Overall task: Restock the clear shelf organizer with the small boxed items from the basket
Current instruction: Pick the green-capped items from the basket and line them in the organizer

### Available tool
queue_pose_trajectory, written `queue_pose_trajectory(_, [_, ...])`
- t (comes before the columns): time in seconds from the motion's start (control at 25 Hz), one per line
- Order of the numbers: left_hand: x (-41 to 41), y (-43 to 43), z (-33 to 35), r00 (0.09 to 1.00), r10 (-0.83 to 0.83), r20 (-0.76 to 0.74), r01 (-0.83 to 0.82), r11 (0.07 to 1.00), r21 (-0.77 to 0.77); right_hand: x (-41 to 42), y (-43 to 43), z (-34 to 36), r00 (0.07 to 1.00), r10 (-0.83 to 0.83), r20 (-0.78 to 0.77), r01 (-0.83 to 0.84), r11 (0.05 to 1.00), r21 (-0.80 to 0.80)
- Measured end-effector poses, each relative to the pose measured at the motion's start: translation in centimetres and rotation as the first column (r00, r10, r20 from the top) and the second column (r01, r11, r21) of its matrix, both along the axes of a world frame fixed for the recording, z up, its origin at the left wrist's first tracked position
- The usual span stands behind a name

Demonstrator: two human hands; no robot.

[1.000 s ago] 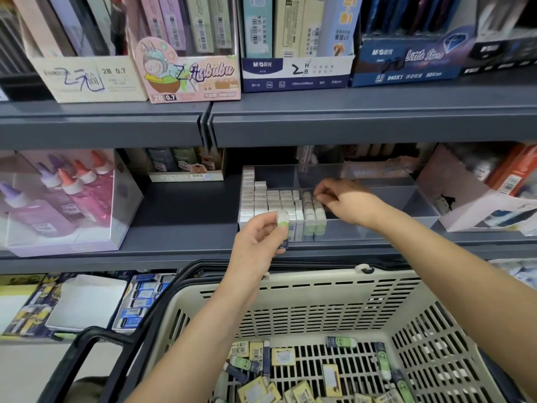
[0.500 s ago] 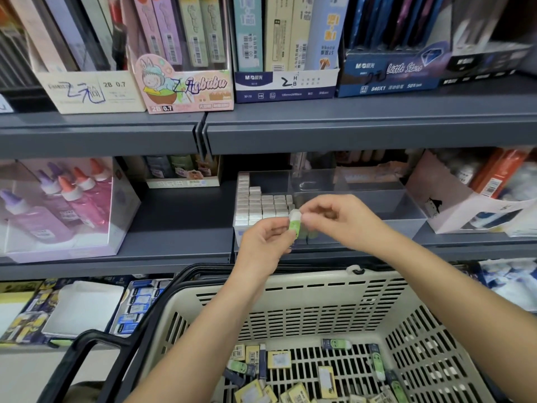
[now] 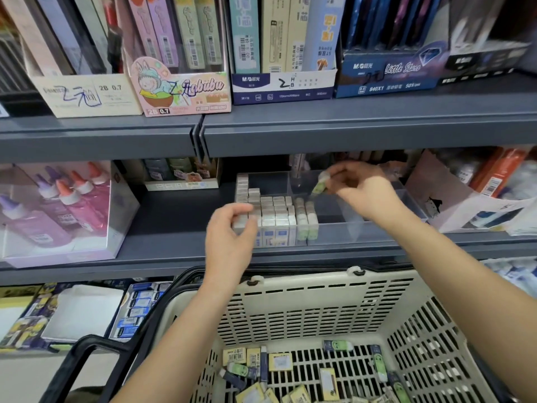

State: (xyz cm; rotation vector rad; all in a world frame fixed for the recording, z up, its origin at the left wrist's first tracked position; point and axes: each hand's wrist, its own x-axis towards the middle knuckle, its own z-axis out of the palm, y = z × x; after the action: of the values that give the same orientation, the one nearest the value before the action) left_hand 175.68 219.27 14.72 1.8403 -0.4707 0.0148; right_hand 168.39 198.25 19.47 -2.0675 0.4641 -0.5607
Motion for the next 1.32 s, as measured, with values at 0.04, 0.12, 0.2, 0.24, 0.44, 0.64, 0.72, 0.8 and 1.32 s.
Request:
queue_pose_trajectory(0.04, [0.6,0.4,-0.4,0.999,0.042,0.016,-0.043,0.998,0.044,0.6,-0.5,-0.3,0.999,-0.038,-0.006,0.038,0.999,-0.021])
queue_pose_trajectory(0.12, [1.3,0.6,-1.4,0.998,0.058,-0.035,-0.053,0.99,0.131,1.4,-0.9,-1.3,0.994,-0.055,-0.097,0.044,0.993,-0.11])
queue_pose_trajectory(0.2, [1.3,0.5,-2.4,0.993,0.007,-0.118,0.011,0.988,0.153,1.9,-1.1,-2.1,0.982,-0.045,-0.181,0.01,0.982,-0.189])
queue_pose_trajectory(0.24, [1.3,0.4,-2.7,0.99,-0.016,-0.14,0.037,0.989,0.145,2.2,-1.1,-2.4,0.977,-0.042,-0.208,-0.004,0.976,-0.217])
queue_pose_trajectory(0.44, [1.5,0.6,-3.3,0.989,-0.041,-0.144,0.052,0.996,0.071,3.4,-0.9,-4.0,0.924,-0.066,-0.377,-0.055,0.952,-0.303])
queue_pose_trajectory(0.64, [1.4,0.5,-3.6,0.99,-0.038,-0.137,0.047,0.997,0.064,3.4,-1.1,-4.2,0.887,-0.042,-0.459,-0.099,0.955,-0.279])
queue_pose_trajectory(0.72, [1.2,0.6,-3.3,0.987,-0.053,-0.151,0.063,0.996,0.062,3.3,-1.1,-3.8,0.873,-0.026,-0.488,-0.12,0.957,-0.265])
queue_pose_trajectory(0.8, [0.8,0.9,-2.7,0.983,-0.057,-0.173,0.071,0.995,0.071,2.6,-0.9,-3.3,0.884,-0.018,-0.468,-0.135,0.947,-0.292])
queue_pose_trajectory(1.32, [-10.5,5.7,-7.2,0.994,-0.088,-0.068,0.097,0.984,0.146,-11.3,10.7,-14.1,0.787,0.407,-0.464,-0.45,0.893,0.019])
